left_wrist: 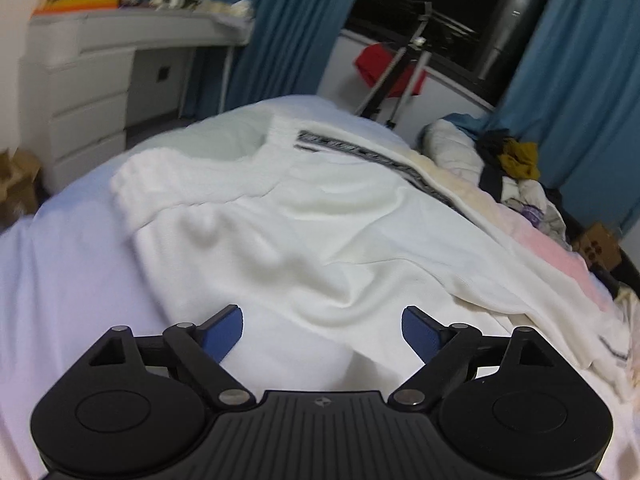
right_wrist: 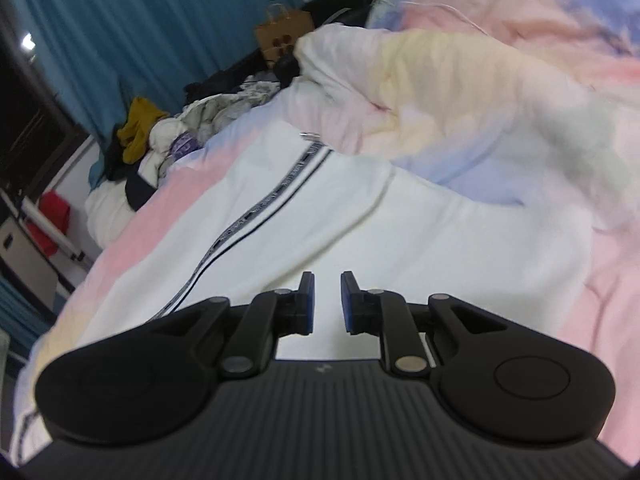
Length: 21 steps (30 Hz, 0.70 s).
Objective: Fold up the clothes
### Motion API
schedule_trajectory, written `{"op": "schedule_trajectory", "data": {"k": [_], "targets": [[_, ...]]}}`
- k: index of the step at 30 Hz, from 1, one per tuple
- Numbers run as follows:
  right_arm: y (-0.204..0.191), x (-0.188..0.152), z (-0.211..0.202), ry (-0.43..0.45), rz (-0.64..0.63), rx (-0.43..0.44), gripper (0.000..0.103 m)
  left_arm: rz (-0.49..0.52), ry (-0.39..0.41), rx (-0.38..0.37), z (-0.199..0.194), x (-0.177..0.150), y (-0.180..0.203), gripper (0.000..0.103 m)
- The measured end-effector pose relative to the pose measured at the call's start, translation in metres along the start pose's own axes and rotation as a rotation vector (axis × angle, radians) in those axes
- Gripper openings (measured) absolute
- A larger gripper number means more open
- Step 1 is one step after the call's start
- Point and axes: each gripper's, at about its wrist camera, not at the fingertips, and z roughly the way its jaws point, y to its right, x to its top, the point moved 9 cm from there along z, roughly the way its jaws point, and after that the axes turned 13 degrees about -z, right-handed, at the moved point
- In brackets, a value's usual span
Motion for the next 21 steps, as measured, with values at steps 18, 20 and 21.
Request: {"op": "schedule_trajectory", "data": {"k": [18, 20, 21], "targets": [[0.113, -0.011, -0.079, 0.148, 0.386, -0.175, 0.044, -0.564, 0.068, -0.053, -0.05, 0.03, -0.093, 0.088], [0.12, -0.019, -0.081, 0.132, 0.431, -0.179, 0.061, -0.595, 0.076, -0.071, -0.056, 0.033, -0.098, 0.09], [0.122, -0.023, -0.081, 0.122, 0.46, -0.176, 0.069, -0.611, 0.078, -0.079, -0.059, 0.035, -0.1, 0.09]]}}
